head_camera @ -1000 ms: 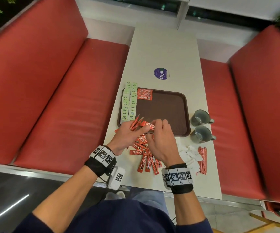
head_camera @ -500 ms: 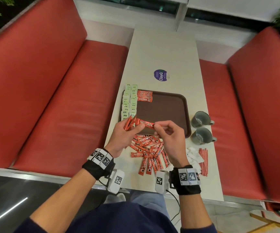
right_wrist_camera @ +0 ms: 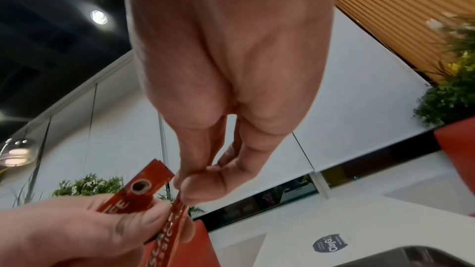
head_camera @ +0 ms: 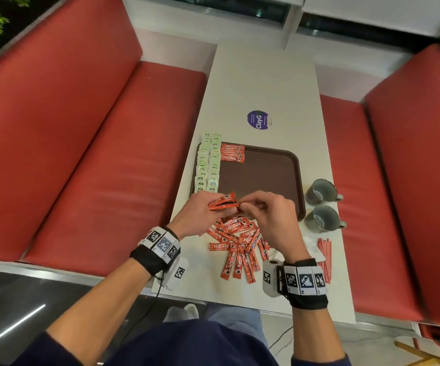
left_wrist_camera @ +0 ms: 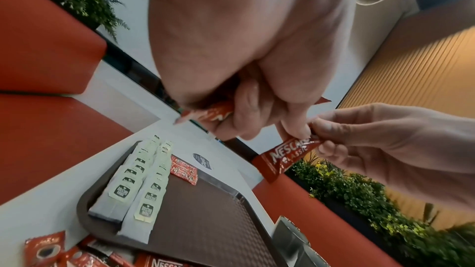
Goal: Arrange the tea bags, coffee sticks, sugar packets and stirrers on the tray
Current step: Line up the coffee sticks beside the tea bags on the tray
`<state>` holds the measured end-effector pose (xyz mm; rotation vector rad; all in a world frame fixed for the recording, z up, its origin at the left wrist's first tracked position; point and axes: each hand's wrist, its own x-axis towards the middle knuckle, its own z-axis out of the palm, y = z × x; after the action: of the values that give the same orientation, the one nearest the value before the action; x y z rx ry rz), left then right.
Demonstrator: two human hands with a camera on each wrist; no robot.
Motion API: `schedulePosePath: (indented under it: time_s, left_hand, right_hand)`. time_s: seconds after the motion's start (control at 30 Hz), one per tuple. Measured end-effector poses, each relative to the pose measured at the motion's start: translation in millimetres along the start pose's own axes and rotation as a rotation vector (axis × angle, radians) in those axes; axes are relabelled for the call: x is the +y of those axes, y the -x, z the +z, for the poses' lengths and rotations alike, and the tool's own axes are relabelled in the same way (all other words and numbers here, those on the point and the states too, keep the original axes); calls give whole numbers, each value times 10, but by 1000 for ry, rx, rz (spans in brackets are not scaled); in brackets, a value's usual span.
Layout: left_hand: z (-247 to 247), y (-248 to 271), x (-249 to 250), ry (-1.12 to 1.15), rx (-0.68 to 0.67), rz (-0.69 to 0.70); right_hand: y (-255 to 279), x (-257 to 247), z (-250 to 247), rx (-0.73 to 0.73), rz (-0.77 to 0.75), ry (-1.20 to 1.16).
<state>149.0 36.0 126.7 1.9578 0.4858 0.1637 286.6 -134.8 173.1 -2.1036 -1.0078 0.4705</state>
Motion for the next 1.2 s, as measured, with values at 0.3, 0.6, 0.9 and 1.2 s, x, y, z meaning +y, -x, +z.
schedulePosePath:
  time_s: [0.3, 0.6, 0.9, 1.2]
  left_hand:
    - [-88, -51, -70, -24, -100, -27]
    - [-101, -137, -103, 25, -24, -56]
    - [-64, -284, -151, -14, 156, -83]
    - [-112, -506, -421, 52, 242, -236]
  right_hand:
    - [7, 133, -78, 23, 102, -301]
    - [36, 334, -120, 100, 218, -527]
    - [-175, 679, -29, -2, 240, -262]
    - [-991, 1010, 174, 56, 243, -92]
